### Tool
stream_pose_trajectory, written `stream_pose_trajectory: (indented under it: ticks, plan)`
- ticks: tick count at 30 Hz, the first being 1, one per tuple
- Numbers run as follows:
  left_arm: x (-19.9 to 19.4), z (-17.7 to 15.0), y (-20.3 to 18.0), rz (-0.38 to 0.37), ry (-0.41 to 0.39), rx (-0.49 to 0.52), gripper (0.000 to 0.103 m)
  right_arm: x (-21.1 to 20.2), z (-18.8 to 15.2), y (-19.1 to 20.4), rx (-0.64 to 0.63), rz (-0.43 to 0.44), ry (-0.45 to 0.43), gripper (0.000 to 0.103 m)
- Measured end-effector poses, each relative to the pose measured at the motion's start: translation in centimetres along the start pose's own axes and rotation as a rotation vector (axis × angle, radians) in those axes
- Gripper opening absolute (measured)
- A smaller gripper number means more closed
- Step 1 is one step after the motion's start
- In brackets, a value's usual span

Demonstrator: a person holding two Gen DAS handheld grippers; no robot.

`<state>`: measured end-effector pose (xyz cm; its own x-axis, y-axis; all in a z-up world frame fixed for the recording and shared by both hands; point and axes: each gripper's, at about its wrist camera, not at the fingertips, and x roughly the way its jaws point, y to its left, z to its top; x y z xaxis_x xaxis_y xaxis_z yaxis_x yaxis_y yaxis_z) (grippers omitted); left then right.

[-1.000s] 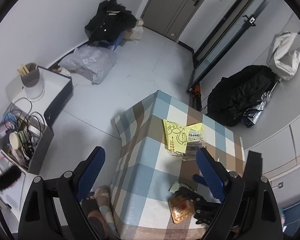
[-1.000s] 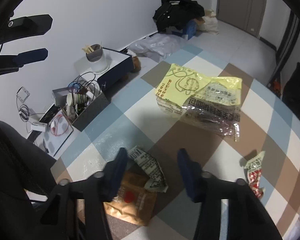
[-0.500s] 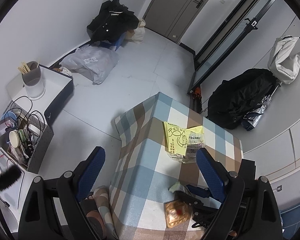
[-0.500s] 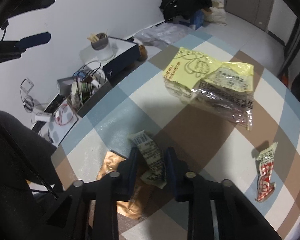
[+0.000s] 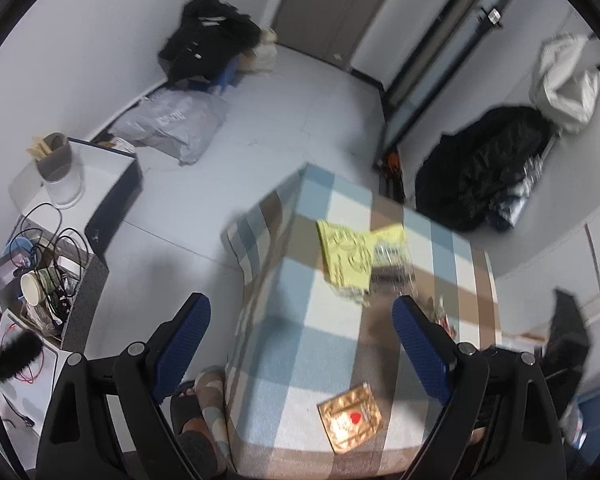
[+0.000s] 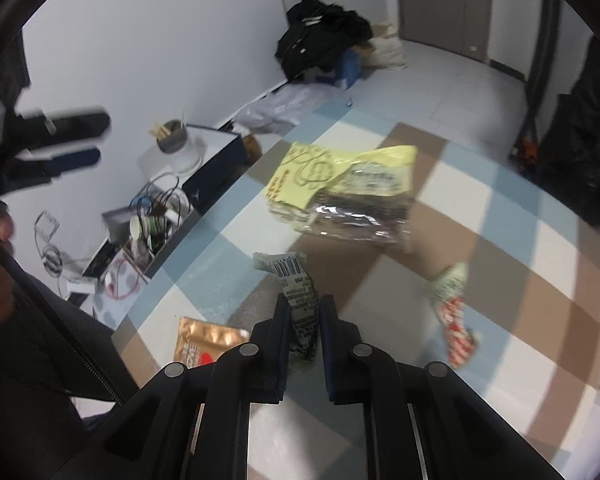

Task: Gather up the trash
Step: 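Lower the right gripper onto the white barcode wrapper and close on it, then close the left gripper on the brown LOVE wrapper while the right holds its wrapper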

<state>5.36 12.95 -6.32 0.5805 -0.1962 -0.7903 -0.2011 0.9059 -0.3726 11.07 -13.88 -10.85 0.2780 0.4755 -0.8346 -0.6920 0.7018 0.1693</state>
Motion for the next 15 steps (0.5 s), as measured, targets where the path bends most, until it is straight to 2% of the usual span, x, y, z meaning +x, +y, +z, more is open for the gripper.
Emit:
stream_pose_trajectory:
  ticks: [4,8,13,15]
  plan:
    - [0.4,-1.1,-1.5,-0.019,0.046,0.06,0.09,-2.9,-1.2,-0.9,0.02,0.01,-0.056,0.013]
    - [0.9,-2.0,-3.2,0.005,0.081,0.138,0.09,-4.9,-2.0,-1.7,0.053,-0.002,-0.107,0.013]
    - [2.5,-4.3,-5.6,0.042,0.196,0.249,0.09,-6.5,-3.1,-3.7,0.12,-0.012,-0.156,0.013]
    - [2.8,-4.6,-5.7,0.052,0.233,0.259,0.09,-7.2,-3.5,-4.6,0.159,-0.007,-0.181,0.013]
